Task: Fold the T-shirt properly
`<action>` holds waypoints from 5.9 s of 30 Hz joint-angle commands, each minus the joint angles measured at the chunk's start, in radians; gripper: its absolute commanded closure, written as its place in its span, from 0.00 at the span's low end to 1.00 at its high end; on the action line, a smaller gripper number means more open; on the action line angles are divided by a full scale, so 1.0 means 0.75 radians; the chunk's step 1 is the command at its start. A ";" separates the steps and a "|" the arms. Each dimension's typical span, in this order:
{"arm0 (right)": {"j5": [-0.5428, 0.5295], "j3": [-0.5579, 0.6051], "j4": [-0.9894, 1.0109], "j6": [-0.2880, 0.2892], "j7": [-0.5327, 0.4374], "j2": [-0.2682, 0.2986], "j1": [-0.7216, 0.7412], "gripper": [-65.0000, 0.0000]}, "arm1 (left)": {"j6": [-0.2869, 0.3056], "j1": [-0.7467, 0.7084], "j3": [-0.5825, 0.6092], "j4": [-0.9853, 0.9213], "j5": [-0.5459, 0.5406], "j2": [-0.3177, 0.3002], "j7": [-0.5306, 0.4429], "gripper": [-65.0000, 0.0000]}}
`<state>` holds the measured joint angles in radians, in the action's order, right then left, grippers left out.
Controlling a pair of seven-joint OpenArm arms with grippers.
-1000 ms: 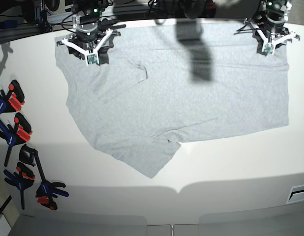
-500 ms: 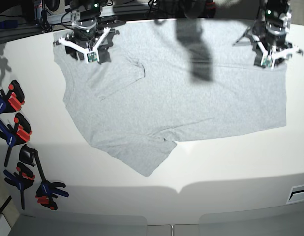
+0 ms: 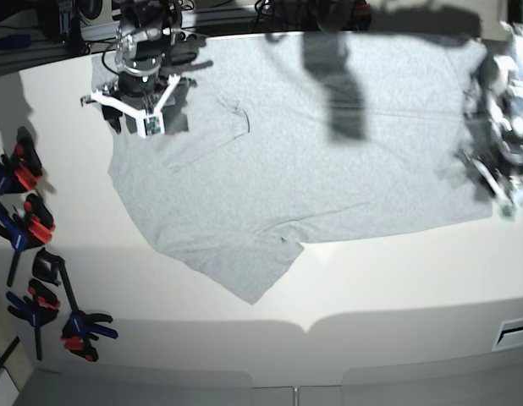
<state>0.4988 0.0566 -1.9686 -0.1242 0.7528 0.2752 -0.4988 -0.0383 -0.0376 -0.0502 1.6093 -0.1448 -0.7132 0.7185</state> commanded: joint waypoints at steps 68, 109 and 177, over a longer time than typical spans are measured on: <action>-0.595 -0.006 1.521 0.429 -0.124 -0.094 1.594 0.58 | 0.916 0.763 -0.011 -1.699 -0.682 0.187 -0.440 1.00; -0.571 -0.006 2.079 0.504 -0.202 -0.073 1.892 1.00 | 0.767 0.764 -0.011 -1.328 -0.657 0.222 -0.610 1.00; -0.874 -0.488 0.108 0.720 -0.036 -0.068 0.595 0.57 | 0.649 -0.423 -0.518 0.092 -0.752 0.160 -0.051 1.00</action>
<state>-0.1516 -0.3042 -1.8721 0.4160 0.7357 0.2134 -0.0692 0.4480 -0.3599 -0.4286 1.6623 -0.6994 -0.5735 0.7044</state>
